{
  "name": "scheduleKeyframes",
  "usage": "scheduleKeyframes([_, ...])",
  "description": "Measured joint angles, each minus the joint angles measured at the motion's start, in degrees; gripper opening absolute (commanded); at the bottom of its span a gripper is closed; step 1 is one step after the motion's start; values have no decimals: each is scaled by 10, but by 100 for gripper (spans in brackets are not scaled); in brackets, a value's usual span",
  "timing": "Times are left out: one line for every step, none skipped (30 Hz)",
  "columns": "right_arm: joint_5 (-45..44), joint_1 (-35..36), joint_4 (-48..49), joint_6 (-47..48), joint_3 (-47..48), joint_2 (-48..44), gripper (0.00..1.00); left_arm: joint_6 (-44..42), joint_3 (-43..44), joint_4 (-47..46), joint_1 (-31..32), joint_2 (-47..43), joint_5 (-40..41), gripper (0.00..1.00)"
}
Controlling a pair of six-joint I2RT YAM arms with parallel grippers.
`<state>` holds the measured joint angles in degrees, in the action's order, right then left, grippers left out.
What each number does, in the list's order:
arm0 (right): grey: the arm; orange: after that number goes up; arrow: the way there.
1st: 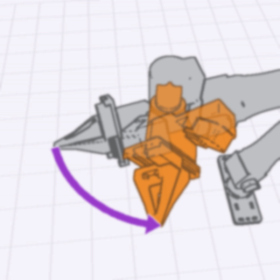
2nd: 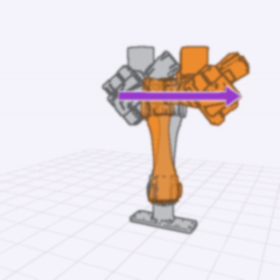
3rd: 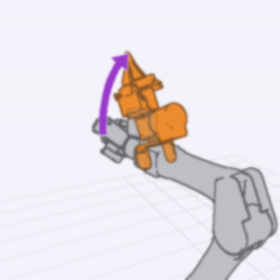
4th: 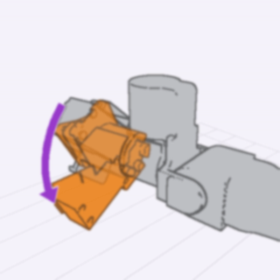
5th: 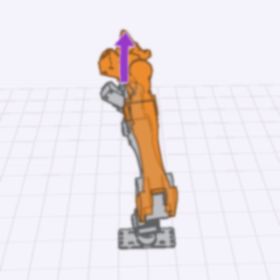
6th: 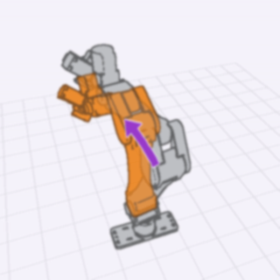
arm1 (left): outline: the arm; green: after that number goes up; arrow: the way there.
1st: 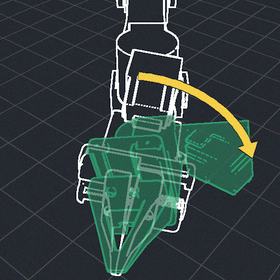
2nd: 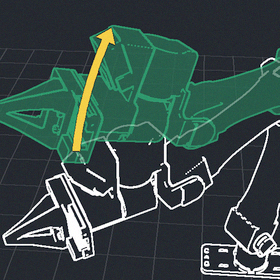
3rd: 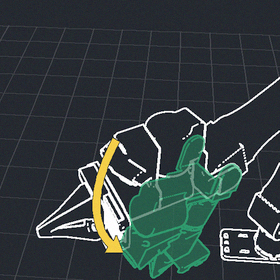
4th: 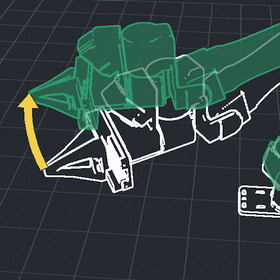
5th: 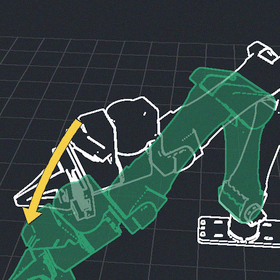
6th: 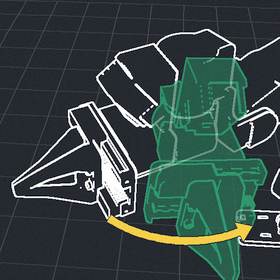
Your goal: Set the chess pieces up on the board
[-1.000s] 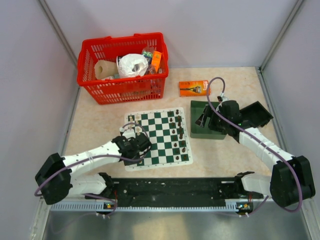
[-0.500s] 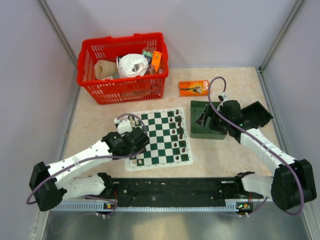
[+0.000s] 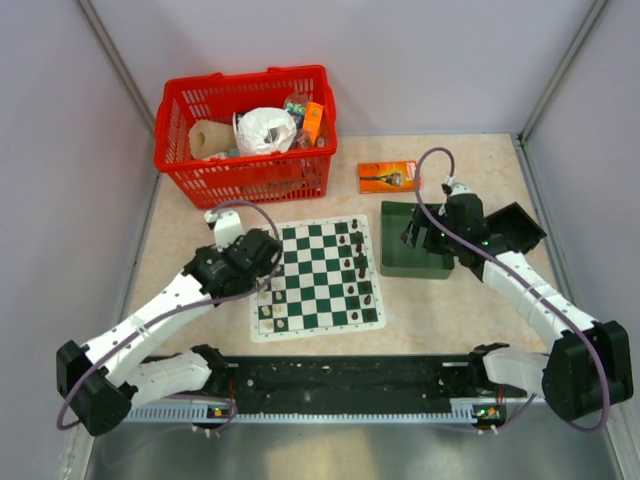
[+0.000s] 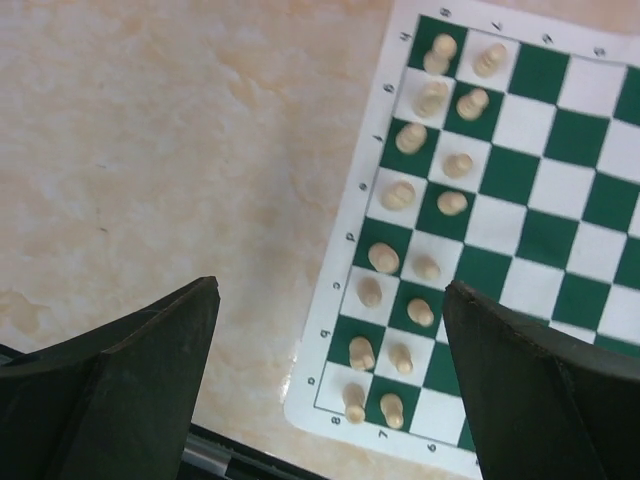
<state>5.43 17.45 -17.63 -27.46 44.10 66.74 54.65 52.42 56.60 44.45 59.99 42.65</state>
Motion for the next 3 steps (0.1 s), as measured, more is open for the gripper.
scheduleKeyframes([-15,0,-6,6,7,0,90,-12,0,-9,-21,-1,0,99])
scheduleKeyframes([-32,-1,-13,13,15,0,91,-29,0,-21,-50,-3,-9,99])
scheduleKeyframes([-50,-1,-20,20,23,0,93,-51,-1,-38,-84,-8,-18,99])
